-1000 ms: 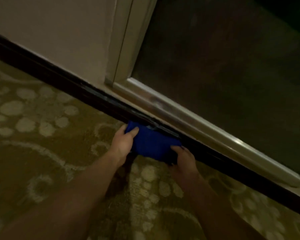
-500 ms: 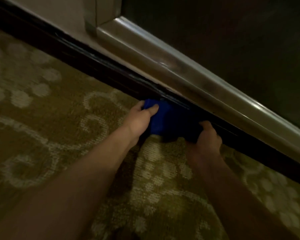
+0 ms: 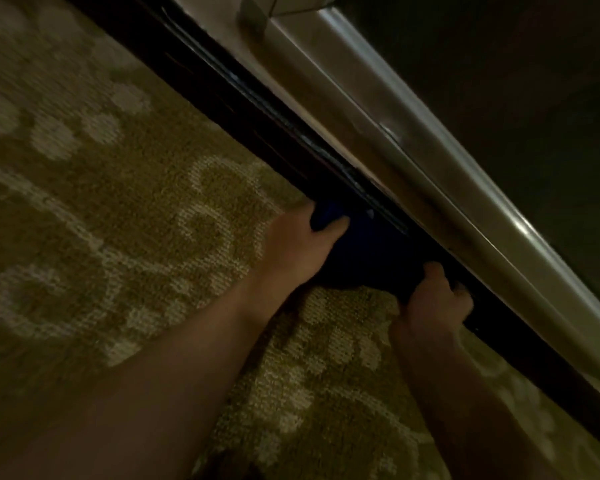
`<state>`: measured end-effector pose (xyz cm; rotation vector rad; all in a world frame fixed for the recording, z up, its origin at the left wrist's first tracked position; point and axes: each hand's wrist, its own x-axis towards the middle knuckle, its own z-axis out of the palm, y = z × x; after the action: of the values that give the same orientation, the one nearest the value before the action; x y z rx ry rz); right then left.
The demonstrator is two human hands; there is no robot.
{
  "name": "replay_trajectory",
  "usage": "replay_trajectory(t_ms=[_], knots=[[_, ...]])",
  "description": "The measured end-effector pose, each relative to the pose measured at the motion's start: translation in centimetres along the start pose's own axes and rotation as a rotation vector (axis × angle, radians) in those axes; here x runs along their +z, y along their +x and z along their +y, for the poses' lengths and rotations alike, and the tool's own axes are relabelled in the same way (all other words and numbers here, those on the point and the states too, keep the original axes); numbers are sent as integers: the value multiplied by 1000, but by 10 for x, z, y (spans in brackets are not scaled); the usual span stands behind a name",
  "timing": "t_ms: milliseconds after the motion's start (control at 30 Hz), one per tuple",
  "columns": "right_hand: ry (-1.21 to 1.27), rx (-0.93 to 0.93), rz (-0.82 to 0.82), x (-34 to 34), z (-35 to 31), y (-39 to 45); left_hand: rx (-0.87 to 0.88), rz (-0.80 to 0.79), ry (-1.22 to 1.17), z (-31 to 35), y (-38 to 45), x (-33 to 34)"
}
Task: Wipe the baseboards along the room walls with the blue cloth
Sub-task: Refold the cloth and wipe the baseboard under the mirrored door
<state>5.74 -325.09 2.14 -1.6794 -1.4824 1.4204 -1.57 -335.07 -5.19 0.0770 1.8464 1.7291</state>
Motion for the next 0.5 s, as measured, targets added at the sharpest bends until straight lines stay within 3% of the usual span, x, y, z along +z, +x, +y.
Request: replay_trajectory(t_ms=[133,233,333,433,500], knots=[[-192,-287,-39,31,2,-12,-92,73,-73,2,8,-6],[-256,-378,-127,38,2,-17,-107,101,-111,0,11,-6],[-285,-403,-148,16,6,-2,-92,87,-94,-2,10,-6],[-230,-295,-56,1,8,15,-153,-42,-286,4,4,-15],[-279,-300,-10,6,3,10,-147,-62,-275,3,6,-16]])
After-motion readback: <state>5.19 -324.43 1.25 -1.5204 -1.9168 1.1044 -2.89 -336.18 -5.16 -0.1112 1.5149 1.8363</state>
